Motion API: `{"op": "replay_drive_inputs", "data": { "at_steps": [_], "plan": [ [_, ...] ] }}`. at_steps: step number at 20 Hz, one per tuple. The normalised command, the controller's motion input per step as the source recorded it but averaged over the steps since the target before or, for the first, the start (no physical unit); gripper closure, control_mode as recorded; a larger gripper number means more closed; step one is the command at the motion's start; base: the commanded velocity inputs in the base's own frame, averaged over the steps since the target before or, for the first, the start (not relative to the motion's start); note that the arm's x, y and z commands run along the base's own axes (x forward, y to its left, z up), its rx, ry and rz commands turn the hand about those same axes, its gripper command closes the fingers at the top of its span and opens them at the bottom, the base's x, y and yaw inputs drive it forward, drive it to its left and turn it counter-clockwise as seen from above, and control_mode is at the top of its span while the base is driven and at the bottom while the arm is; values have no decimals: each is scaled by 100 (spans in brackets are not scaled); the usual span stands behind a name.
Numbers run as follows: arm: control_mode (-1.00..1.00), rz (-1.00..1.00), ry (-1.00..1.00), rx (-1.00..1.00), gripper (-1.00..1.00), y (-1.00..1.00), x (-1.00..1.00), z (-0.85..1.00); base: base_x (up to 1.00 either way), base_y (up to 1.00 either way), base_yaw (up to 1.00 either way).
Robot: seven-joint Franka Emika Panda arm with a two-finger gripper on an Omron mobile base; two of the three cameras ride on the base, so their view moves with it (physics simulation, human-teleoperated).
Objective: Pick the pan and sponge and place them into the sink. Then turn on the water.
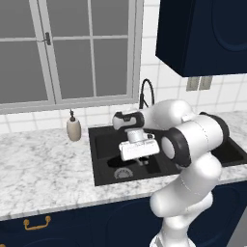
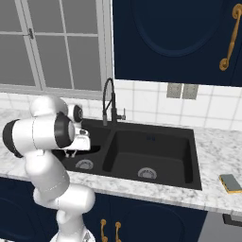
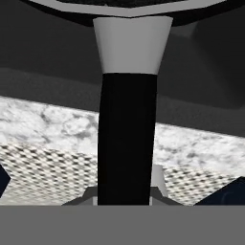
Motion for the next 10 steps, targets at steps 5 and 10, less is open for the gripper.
{"op": "replay_drive_inputs", "data": {
  "at_steps": [5, 10],
  "plan": [
    [-100, 0, -1, 0, 100, 0, 47, -16, 0, 0, 0],
    [-100, 0, -4, 0, 100, 0, 25, -32, 0, 0, 0]
  ]
}}
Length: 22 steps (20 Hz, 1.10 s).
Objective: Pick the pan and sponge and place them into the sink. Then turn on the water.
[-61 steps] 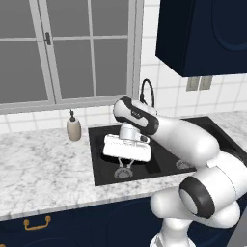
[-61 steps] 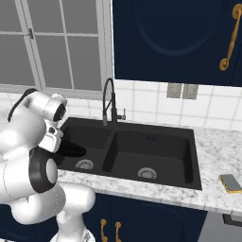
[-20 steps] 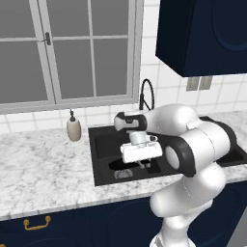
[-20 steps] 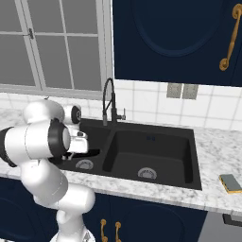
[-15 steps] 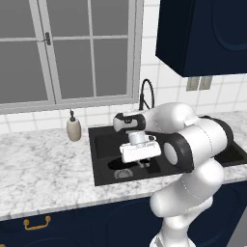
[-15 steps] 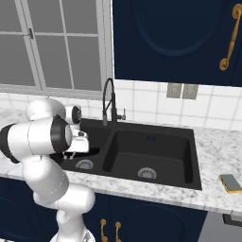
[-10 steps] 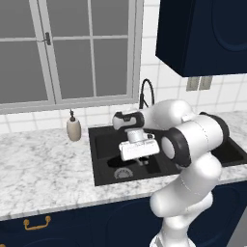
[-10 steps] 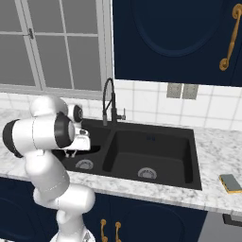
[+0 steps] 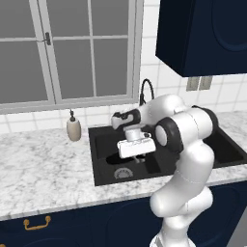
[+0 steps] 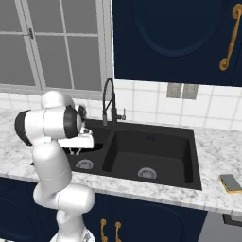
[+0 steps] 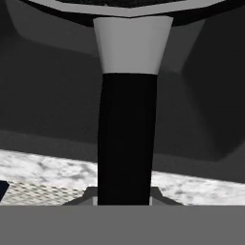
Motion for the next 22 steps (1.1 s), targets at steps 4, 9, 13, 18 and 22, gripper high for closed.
{"op": "replay_drive_inputs", "data": {
  "at_steps": [4, 9, 13, 18, 22],
  "plan": [
    [-100, 0, -1, 0, 100, 0, 2, -43, 0, 0, 0],
    [-100, 0, 0, 0, 100, 0, 17, -53, 0, 0, 0],
    [-100, 0, 0, 0, 100, 0, 27, -50, 0, 0, 0],
    [-100, 0, -8, 0, 100, 0, 21, -39, 0, 0, 0],
    [-100, 2, -13, 2, 100, 0, 18, -44, 0, 0, 0]
  ]
}}
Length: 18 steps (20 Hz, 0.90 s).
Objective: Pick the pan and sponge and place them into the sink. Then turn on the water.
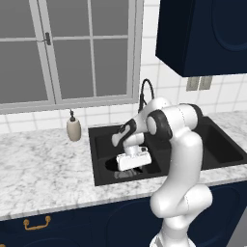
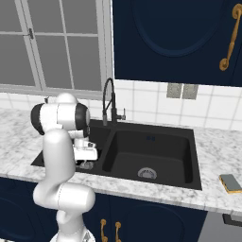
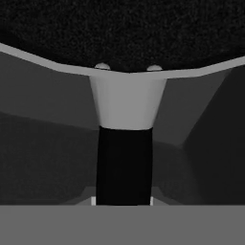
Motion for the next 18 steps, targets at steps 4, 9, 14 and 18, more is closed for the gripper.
{"op": "replay_drive_inputs", "data": {
  "at_steps": [4, 9, 14, 18],
  "plan": [
    [-100, 3, -18, 0, 100, 0, 21, -49, 0, 0, 0],
    [-100, 1, -23, 0, 100, 0, 5, -28, 0, 0, 0],
    [-100, 3, -15, 0, 100, 0, 16, -2, 0, 0, 0],
    [-100, 0, 0, 0, 100, 0, 27, 0, 0, 0, 0]
  ]
}}
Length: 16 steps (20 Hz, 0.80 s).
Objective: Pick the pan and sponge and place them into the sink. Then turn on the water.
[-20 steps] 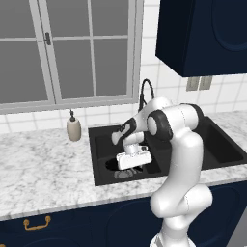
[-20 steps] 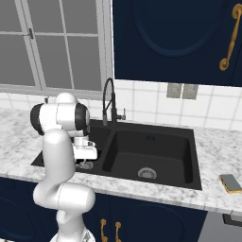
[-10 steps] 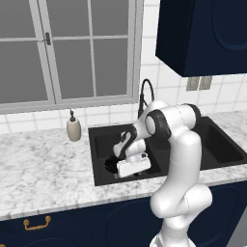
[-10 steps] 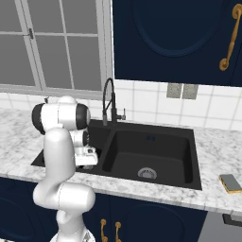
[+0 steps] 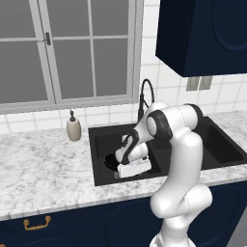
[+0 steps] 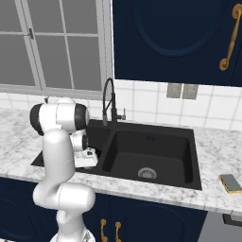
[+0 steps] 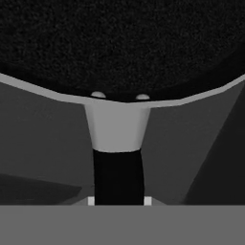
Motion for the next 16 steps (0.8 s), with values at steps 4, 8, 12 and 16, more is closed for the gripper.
{"op": "replay_drive_inputs", "data": {
  "at_steps": [4, 8, 12, 16],
  "plan": [
    [-100, 0, 0, 0, 100, 0, 56, 0, 0, 0, 0],
    [-100, 0, 0, 0, 100, 0, 0, 0, 0, 0, 0],
    [-100, 0, 0, 0, -100, 0, 0, 4, 0, 0, 0],
    [-100, 0, 1, -2, -100, 0, -1, 28, 0, 0, 0]
  ]
}}
